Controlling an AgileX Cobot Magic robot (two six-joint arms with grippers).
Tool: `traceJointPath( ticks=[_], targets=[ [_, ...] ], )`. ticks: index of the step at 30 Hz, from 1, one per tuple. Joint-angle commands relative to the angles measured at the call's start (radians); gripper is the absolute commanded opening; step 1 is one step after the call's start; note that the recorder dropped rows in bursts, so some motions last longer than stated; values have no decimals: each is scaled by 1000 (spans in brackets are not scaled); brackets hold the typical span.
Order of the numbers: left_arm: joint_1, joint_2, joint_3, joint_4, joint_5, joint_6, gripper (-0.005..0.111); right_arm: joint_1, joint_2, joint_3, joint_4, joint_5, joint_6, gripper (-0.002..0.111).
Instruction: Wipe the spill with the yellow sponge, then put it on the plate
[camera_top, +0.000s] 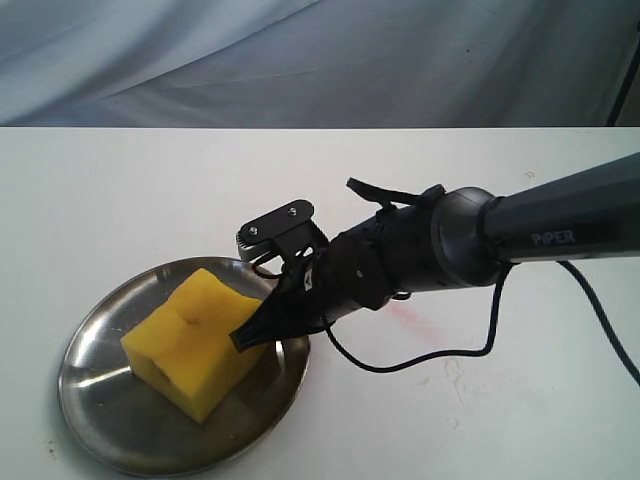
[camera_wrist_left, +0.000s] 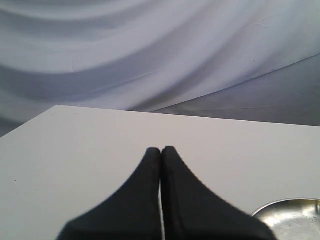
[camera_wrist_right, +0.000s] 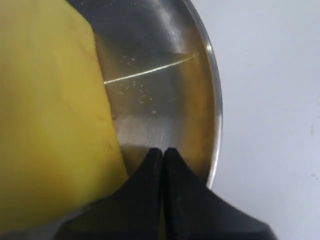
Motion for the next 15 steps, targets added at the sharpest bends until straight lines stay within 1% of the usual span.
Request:
traceJointPath(
  ticks=[1, 8, 15],
  targets=[
    [-5, -4, 5, 1, -1, -1, 0, -4, 1, 1, -2, -29, -11, 0],
    [-5, -4, 5, 1, -1, -1, 0, -33, 6, 1, -2, -31, 9, 0],
    [-5, -4, 5, 1, -1, -3, 0, -40, 6, 1, -2, -31, 19, 0]
  ],
)
